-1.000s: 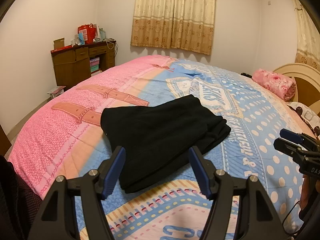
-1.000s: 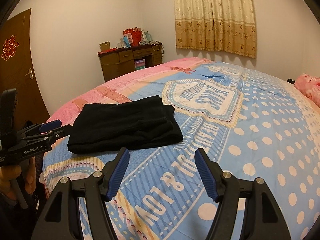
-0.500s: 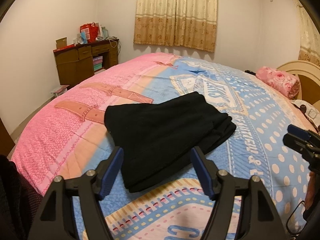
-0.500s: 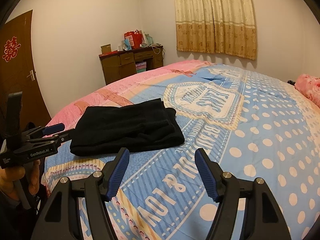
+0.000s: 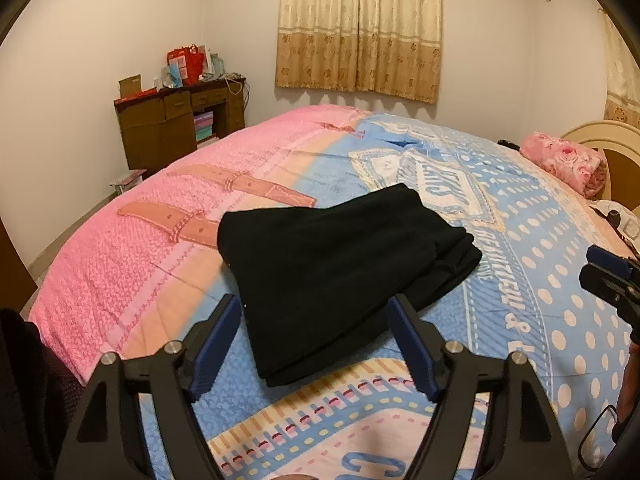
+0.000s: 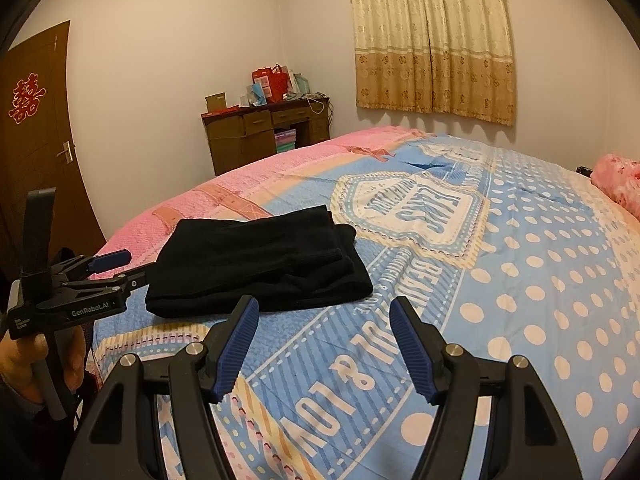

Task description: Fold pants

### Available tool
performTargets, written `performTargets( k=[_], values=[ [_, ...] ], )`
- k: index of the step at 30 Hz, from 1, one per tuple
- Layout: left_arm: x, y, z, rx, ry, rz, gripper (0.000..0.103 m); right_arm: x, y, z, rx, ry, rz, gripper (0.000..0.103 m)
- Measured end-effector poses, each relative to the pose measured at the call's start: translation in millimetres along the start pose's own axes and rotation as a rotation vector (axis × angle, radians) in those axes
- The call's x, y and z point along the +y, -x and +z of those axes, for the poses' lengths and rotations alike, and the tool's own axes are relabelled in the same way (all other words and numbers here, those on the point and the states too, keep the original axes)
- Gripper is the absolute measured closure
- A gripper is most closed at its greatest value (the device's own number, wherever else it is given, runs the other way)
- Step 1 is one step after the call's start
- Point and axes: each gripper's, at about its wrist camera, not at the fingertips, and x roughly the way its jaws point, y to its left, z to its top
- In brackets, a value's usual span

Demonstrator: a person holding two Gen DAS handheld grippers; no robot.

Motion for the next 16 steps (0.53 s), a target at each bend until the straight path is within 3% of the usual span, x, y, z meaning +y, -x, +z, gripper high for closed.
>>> performTargets(
  k=[4,6,11,16],
  values=[
    [0.0,-1.2,-0.8,0.009,0.000,0.007,0.015,2.0,-0.2,-0.5,0.004,0.001,0.004,0.034],
    [-0.3,-1.2,-1.1,0.006,0.000,0.026,0.001,2.2,-0.1,-0.9,0.004,0.002,0.004,0.034],
    [1.5,0.2,-3.2,-0.008,0.008,0.074,0.000,1.7,-0.2,-0.4,0.004,0.000,0.006,0.034],
    [0.1,1.8,-2.9,-0.009,0.005,0.054,0.000,1.6,0.0,-0.3,0.005,0.001,0.007,0.034]
  ],
)
